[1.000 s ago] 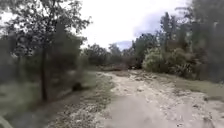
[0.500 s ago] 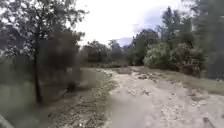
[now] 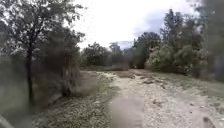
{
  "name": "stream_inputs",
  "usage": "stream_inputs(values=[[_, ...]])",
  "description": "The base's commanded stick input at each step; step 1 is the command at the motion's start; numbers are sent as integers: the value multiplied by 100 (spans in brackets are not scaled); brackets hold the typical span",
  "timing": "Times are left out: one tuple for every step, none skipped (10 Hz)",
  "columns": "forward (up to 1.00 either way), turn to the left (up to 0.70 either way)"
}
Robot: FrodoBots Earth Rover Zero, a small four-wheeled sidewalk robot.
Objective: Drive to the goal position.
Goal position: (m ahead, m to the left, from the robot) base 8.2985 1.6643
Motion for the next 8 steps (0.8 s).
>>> stream_inputs(values=[[85,0],[85,-3],[85,-26],[85,-34],[85,-34],[85,-34],[85,-34],[85,-34]])
